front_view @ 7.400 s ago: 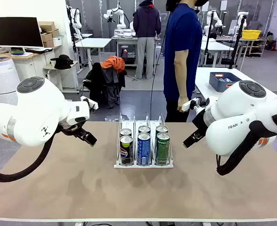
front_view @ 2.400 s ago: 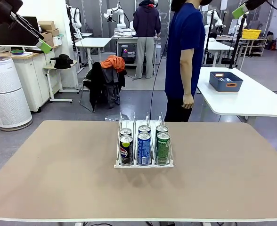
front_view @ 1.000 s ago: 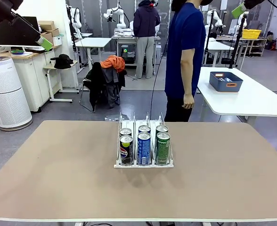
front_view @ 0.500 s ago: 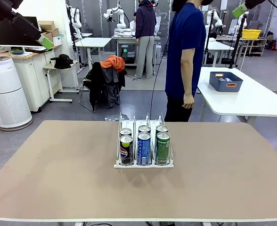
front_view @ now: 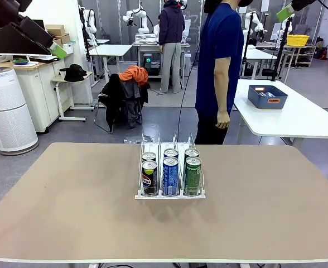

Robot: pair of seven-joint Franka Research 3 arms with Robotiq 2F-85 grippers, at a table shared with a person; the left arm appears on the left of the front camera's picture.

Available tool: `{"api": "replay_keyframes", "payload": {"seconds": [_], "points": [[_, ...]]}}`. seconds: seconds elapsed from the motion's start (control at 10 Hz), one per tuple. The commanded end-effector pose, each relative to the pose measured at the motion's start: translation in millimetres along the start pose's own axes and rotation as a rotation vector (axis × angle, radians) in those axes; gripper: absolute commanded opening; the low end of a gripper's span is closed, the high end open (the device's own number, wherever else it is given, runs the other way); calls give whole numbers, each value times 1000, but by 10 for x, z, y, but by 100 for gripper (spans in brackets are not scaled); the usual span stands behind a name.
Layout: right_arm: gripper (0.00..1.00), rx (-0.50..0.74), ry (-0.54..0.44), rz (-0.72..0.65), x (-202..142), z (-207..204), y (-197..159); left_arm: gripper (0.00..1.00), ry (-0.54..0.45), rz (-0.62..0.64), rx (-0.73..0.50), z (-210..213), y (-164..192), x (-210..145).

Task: Fill the beverage cans into the dispenser.
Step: Pick up the Sprite handed by the human.

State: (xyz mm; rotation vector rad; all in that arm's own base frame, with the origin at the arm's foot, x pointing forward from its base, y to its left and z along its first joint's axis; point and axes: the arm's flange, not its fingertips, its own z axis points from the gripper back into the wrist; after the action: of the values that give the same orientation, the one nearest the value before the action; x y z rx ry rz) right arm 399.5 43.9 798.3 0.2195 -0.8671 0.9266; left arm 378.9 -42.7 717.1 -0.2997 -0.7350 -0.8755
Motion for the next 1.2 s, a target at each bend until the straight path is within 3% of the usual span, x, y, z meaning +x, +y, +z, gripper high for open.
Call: {"api": "replay_keyframes", "payload": {"seconds": [0.0,0.7,1.1], "points": [[100,2,9,-8,11,153,3,100,19,26,-37,40,-11,111],[100,5,65,-22,-52,249,8,100,-30,-26,-21,274,33,383],[100,7,37,-38,-123,272,-93,100,-85,-43,-41,376,13,398]]}}
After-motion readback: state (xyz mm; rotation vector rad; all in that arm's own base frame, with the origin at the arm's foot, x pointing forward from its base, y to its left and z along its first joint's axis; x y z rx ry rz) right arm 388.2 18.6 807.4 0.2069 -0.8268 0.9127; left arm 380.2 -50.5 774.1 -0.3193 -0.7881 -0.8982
